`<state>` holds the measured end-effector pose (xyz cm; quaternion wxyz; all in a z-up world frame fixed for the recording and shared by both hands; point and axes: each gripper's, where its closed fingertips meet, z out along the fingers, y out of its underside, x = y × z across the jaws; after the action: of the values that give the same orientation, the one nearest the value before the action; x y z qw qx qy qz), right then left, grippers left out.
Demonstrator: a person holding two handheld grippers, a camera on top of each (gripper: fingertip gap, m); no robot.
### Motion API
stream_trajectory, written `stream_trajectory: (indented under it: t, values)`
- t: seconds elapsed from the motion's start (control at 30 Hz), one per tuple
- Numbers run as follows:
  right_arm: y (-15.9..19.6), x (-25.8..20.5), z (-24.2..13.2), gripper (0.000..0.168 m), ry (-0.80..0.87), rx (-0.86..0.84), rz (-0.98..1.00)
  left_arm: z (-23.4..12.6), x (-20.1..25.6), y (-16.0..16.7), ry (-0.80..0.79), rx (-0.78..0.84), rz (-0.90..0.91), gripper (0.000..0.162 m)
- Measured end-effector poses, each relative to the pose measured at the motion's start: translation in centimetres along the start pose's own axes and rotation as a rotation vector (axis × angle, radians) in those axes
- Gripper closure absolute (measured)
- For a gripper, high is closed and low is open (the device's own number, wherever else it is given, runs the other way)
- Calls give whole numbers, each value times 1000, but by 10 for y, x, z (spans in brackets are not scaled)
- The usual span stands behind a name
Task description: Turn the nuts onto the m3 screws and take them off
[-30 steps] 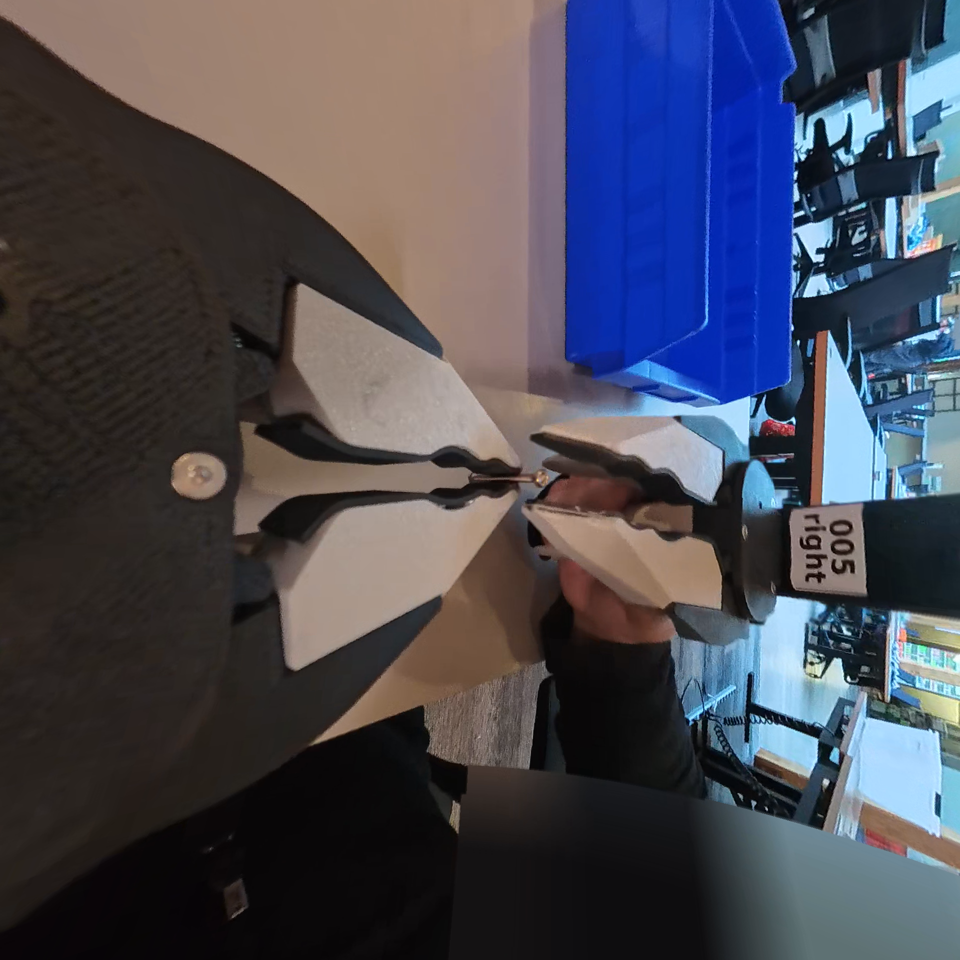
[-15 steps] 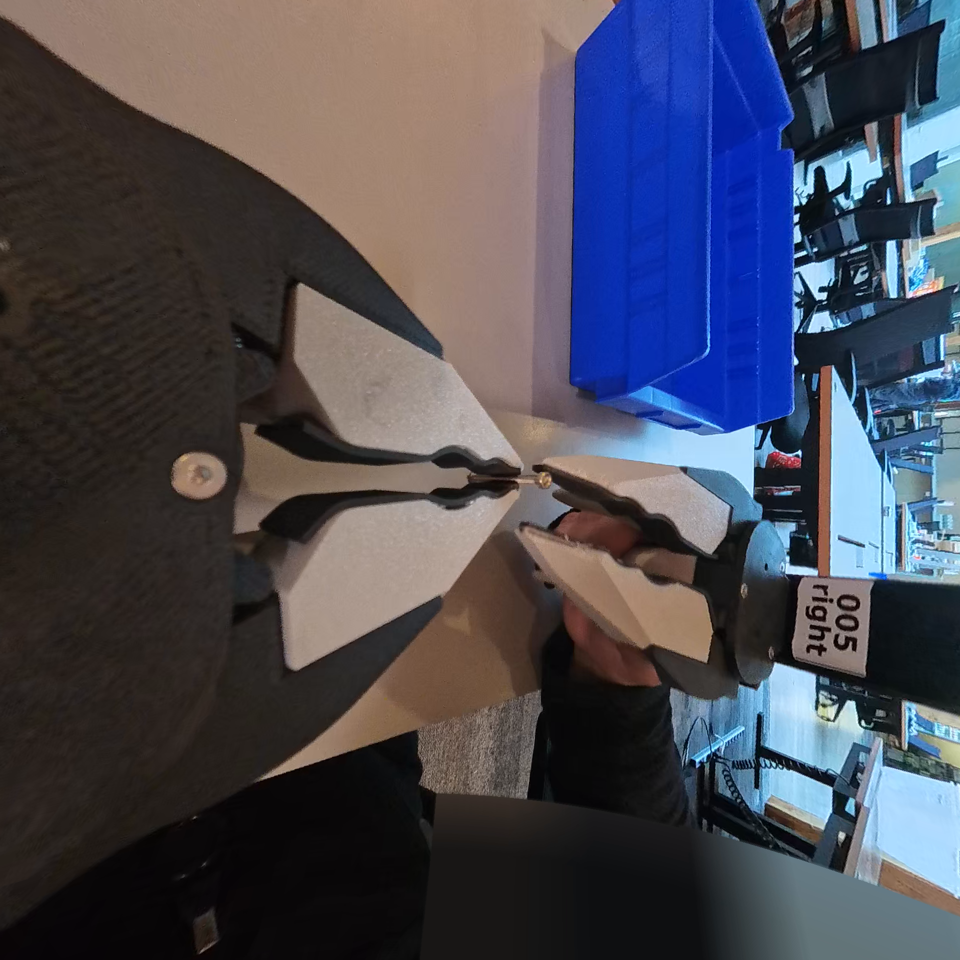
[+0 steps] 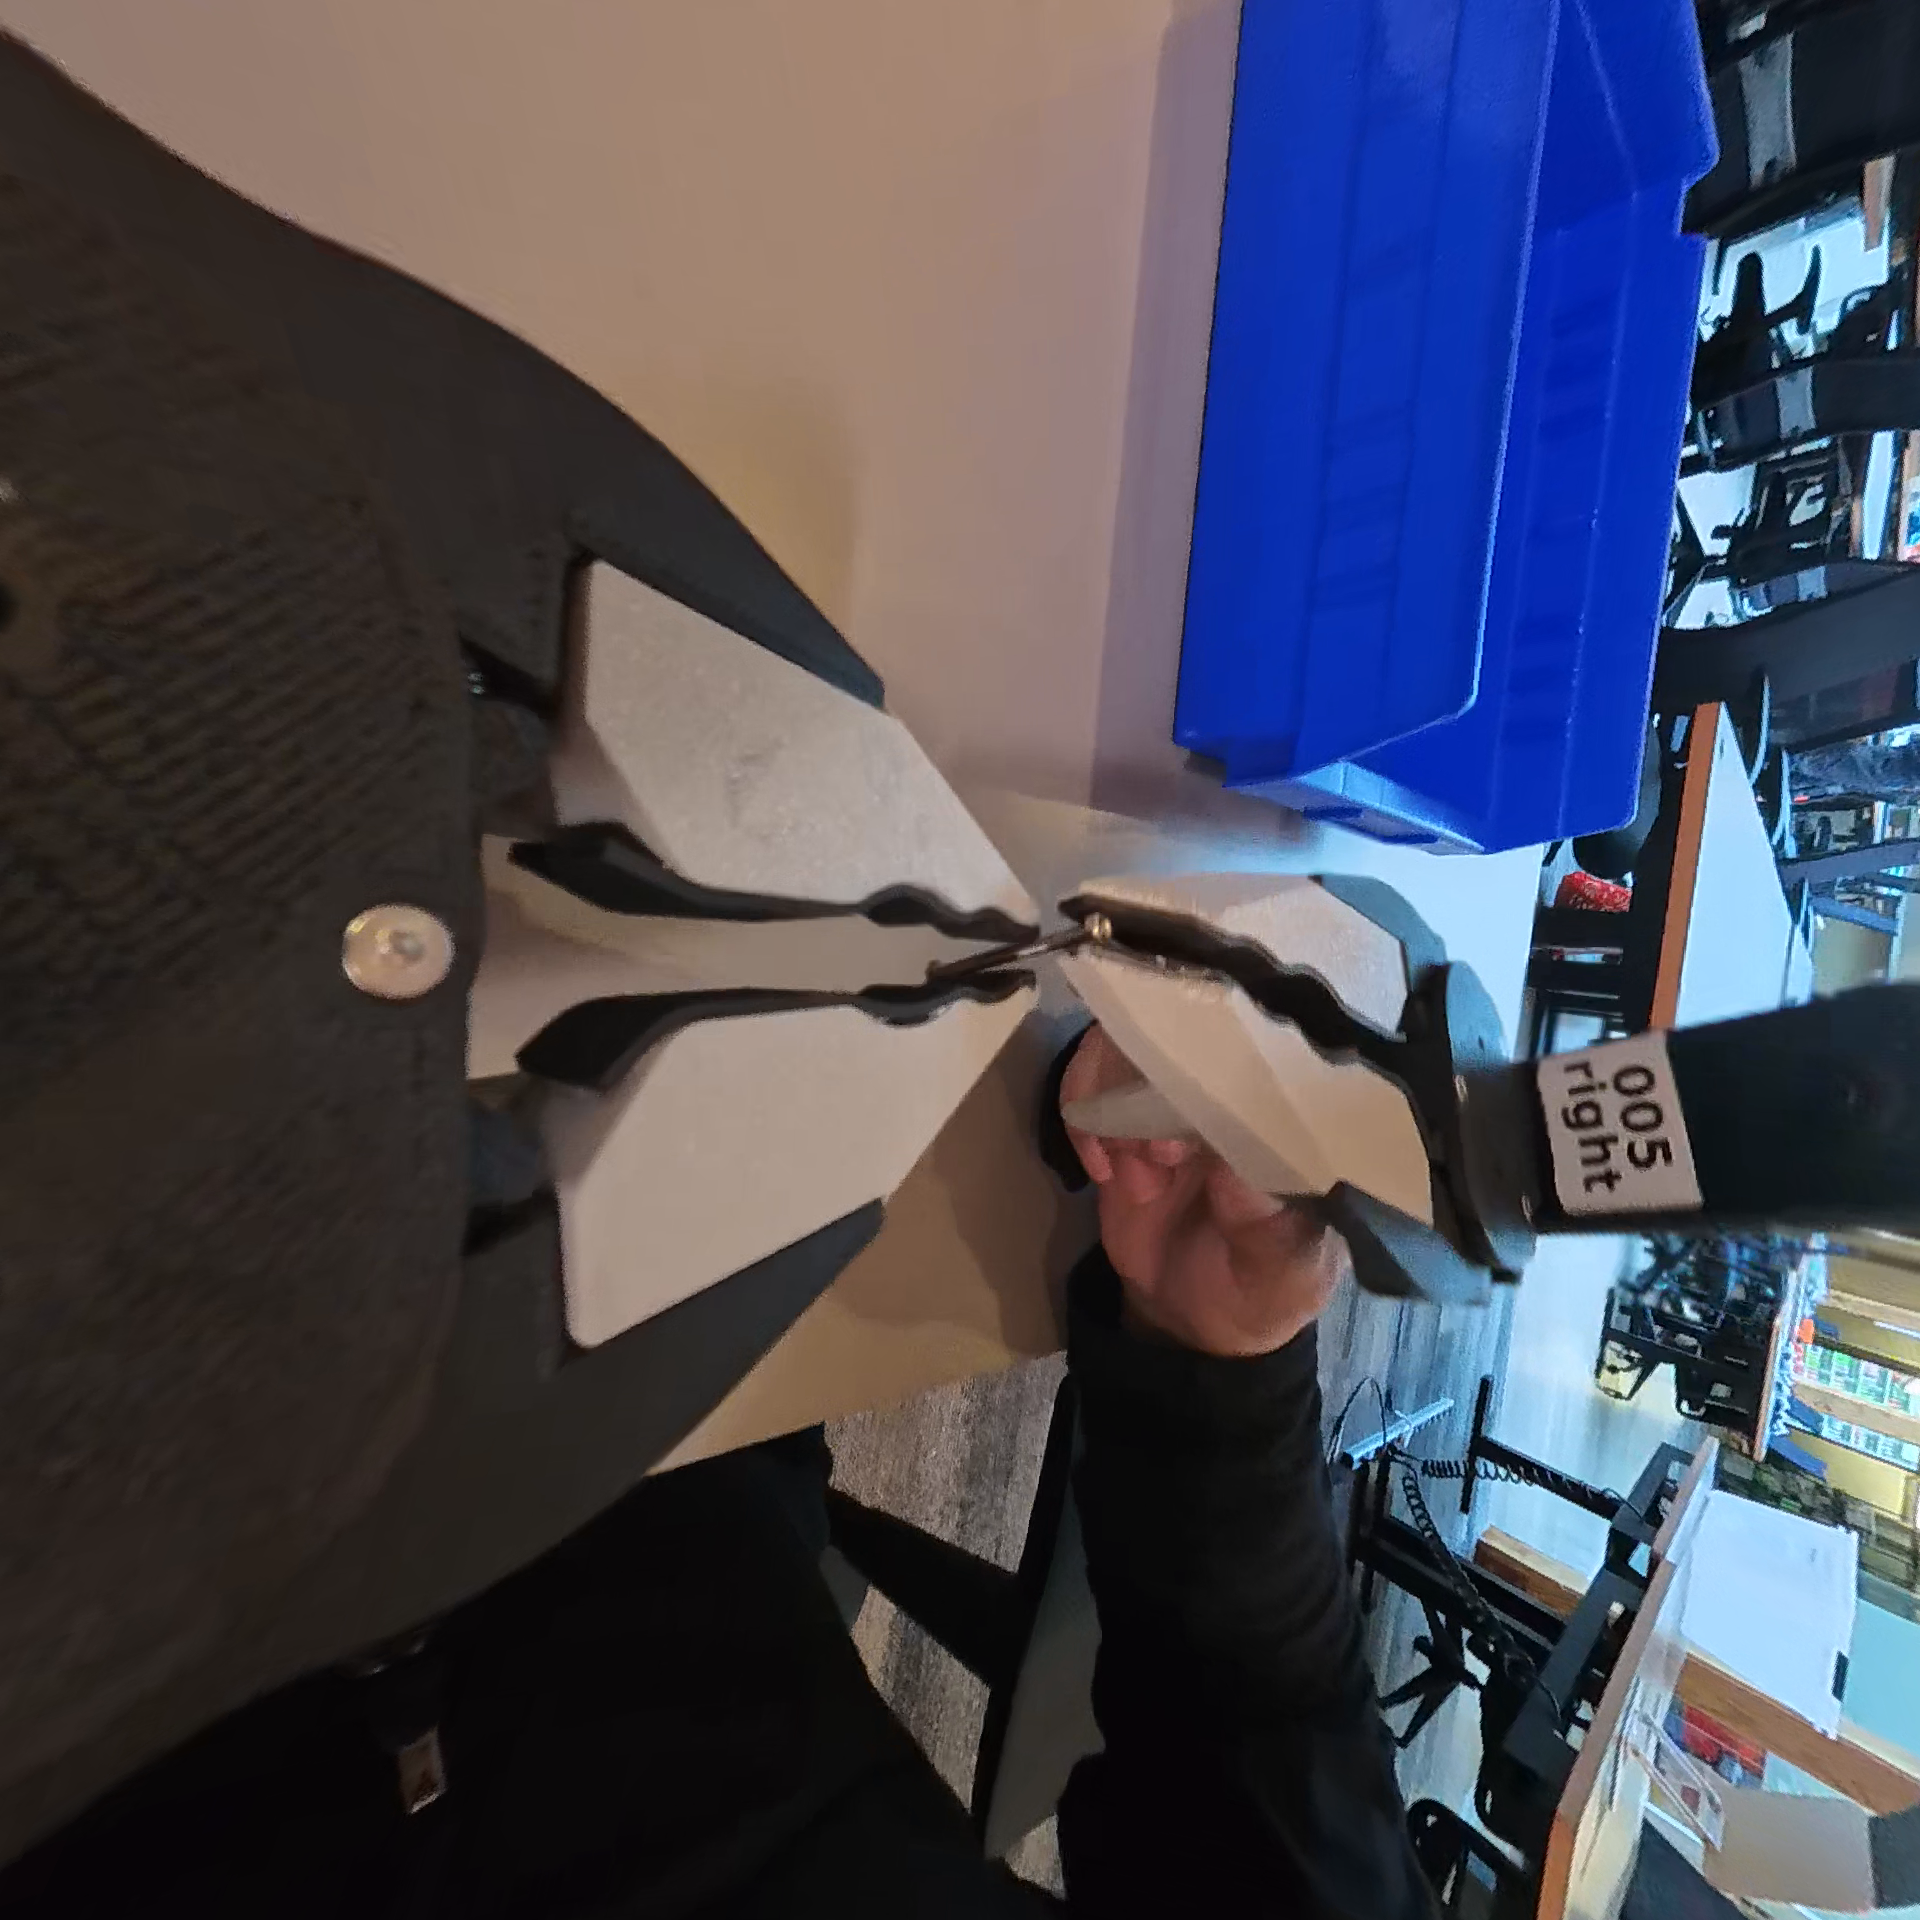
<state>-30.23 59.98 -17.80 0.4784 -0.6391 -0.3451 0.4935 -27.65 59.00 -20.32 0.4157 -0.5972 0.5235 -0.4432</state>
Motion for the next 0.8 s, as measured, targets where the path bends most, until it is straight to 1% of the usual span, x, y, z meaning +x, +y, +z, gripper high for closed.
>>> stream_trajectory:
  t: [0.1,0.17,0.33,0.5,0.8]
  values:
    - [-1,-4,2,166,-72,20,115,-1,-1,0,3,1,-24,162]
    - [-1,-2,2,166,-80,22,146,-1,-1,1,19,-3,-52,162]
    - [-5,1,-1,166,-41,37,95,-2,2,-2,108,24,-188,162]
    - [-3,4,-2,166,-22,31,89,-4,0,-5,155,55,-292,162]
    - [-4,8,-4,166,15,30,60,-4,-3,-5,131,52,-275,162]
